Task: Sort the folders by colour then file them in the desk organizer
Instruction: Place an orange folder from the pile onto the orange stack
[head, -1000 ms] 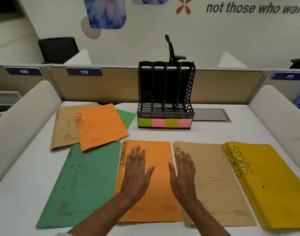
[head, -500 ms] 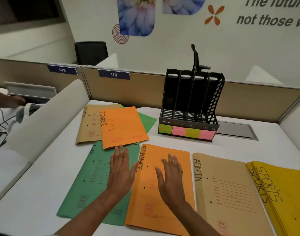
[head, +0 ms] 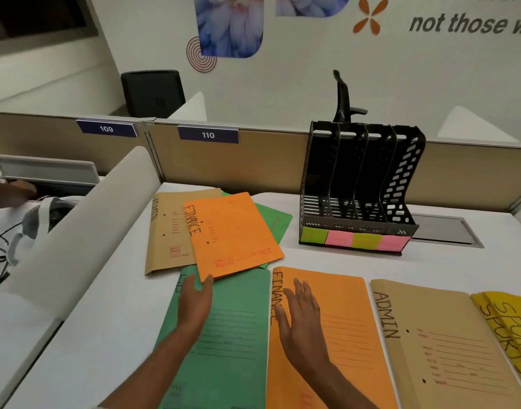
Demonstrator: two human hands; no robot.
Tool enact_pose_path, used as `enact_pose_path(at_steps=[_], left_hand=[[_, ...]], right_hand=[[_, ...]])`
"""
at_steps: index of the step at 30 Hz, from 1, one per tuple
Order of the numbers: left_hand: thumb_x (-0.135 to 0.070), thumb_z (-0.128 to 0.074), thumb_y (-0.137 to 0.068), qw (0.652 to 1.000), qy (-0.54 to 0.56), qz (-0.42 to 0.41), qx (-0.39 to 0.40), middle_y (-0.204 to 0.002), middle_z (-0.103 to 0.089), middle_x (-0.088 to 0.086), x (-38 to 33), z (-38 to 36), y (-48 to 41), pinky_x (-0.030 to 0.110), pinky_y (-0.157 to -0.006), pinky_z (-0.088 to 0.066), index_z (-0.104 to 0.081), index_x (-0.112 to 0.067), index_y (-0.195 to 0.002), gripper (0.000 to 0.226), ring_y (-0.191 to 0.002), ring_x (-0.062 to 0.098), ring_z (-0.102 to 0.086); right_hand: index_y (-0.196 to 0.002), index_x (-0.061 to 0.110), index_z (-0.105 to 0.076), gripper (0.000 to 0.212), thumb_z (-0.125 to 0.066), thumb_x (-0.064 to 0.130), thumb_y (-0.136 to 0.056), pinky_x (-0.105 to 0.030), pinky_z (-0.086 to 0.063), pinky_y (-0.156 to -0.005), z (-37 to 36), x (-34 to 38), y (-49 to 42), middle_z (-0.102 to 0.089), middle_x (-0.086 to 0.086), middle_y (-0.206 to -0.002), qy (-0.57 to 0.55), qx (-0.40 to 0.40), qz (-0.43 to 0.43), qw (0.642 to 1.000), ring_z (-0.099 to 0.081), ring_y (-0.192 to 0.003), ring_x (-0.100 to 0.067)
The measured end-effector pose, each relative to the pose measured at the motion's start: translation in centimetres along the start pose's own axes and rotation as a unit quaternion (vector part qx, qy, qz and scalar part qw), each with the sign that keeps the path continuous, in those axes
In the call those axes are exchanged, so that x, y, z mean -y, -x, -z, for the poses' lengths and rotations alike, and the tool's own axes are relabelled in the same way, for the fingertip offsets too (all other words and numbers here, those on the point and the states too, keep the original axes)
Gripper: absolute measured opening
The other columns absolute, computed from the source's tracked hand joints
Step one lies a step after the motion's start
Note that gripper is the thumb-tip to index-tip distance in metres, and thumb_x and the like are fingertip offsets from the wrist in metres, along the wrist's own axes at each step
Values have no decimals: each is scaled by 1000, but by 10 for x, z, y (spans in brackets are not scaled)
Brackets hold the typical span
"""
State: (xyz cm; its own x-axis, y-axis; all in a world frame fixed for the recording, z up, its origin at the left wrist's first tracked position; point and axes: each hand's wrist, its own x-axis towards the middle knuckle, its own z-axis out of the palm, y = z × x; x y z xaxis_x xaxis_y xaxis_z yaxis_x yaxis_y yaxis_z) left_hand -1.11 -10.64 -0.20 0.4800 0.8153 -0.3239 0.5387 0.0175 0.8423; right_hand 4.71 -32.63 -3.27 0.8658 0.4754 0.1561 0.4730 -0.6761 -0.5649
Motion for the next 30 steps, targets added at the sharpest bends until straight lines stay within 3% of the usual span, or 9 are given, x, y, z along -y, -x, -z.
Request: enact_pose_path(at_steps=[2,4,7,10,13,18,23,26,30], left_hand=[[-35,-60,-97,996,56,73,-5,-144,-50,17,1,3,-22,44,-98,-48,-44,-7,-144,57,-127,35,-52],[-28,-63,-95,986,114,125,2,-112,-61,27,4,5,-41,34,-67,-48,-59,1,-119,37,-94,36,-64],[-18,-67,-92,963,193,186,32,-70,-51,11,7,7,-61,27,-50,-30,-57,-5,-93,17,-53,19,-43],[-14,-69,-92,953,223,196,55,-87,-60,10,5,5,-74,38,-72,-53,-56,-4,-105,21,-78,27,-61],[-9,-68,-93,944,246,208,73,-112,-64,17,2,2,-81,42,-91,-55,-55,1,-120,32,-100,34,-66],[-3,-66,-93,940,248,219,83,-105,-67,21,-2,-2,-89,30,-65,-55,-54,3,-128,38,-71,22,-66],[0,-62,-94,938,263,206,95,-98,-70,19,-7,3,-95,22,-51,-58,-52,3,-132,39,-72,20,-67],[1,-59,-96,926,300,199,110,-98,-69,18,-9,11,-94,23,-54,-59,-49,0,-137,42,-78,22,-68],[2,-54,-98,914,334,184,136,-101,-68,18,-5,27,-90,28,-63,-57,-51,1,-136,38,-81,23,-65]], right_hand=[[-150,28,-35,51,-31,49,-104,-28,3,-121,-11,8,-6,-9,10,-165,-1,7,-7,1000,13,-150,-3],[-149,29,-35,50,-33,48,-104,-28,2,-121,-20,16,-11,-10,10,-165,-4,10,-13,1000,13,-150,-3],[-147,26,-40,48,-36,46,-104,-29,-2,-123,-31,25,-18,-16,5,-165,-6,15,-20,1000,6,-152,-7],[-148,25,-39,50,-34,48,-104,-27,-2,-123,-39,30,-24,-15,4,-165,6,31,-25,999,7,-152,-8],[-148,26,-39,50,-35,48,-103,-28,-4,-123,-45,33,-29,-11,5,-166,1,43,-33,999,7,-152,-8],[-148,29,-38,49,-37,49,-103,-29,-6,-124,-50,41,-35,-9,7,-166,-30,60,-55,996,6,-151,-5],[-146,27,-41,48,-45,45,-101,-29,-17,-122,-50,51,-47,-17,11,-163,-119,44,-103,987,-6,-147,1],[-140,22,-46,43,-52,38,-100,-36,-34,-117,-46,54,-59,-38,5,-155,-185,11,-136,973,-31,-145,-12],[-132,22,-49,35,-54,35,-100,-41,-51,-94,-36,54,-77,-62,1,-121,-250,-47,-190,948,-60,-112,-24]])
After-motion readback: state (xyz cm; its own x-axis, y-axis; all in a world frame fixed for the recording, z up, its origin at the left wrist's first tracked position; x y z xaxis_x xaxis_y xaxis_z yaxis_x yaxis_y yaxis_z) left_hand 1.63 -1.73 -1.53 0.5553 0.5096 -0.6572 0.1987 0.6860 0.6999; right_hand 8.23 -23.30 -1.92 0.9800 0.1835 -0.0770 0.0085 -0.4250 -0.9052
